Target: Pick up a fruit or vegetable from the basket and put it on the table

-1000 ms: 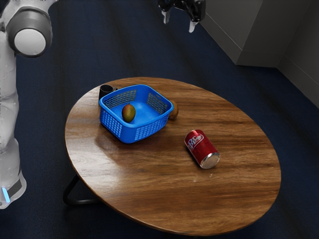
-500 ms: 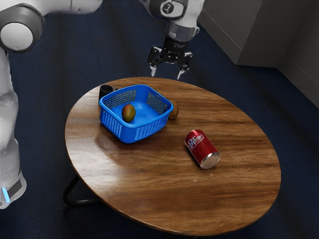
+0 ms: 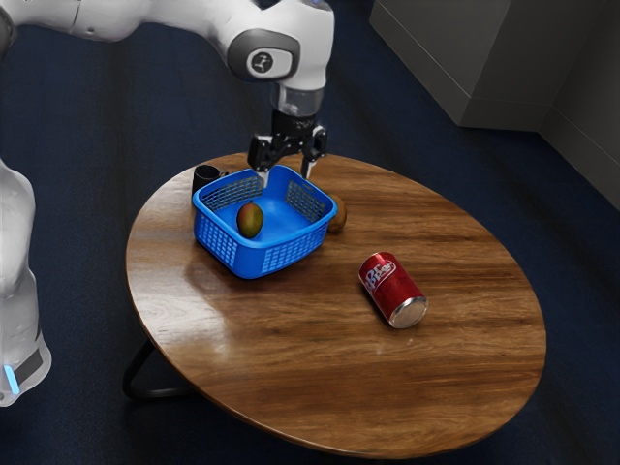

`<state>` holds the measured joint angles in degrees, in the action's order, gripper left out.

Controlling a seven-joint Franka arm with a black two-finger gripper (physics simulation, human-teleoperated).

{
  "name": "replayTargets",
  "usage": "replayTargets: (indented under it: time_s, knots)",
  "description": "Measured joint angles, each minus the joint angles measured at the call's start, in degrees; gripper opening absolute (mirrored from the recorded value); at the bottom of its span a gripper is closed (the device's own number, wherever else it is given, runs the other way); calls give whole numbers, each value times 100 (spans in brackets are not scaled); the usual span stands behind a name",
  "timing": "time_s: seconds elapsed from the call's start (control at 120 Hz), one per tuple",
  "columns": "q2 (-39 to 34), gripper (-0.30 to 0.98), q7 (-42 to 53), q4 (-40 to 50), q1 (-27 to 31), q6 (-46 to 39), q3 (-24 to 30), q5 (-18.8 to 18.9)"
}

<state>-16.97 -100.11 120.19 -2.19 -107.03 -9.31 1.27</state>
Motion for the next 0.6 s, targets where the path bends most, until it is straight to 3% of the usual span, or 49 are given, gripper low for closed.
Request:
replayTargets:
  time_s: [0.233,0.6]
  knots:
    - [-246,69,-539,463,-1,-365,22,11]
    - [-383,69,-977,932,-9,-426,69,369]
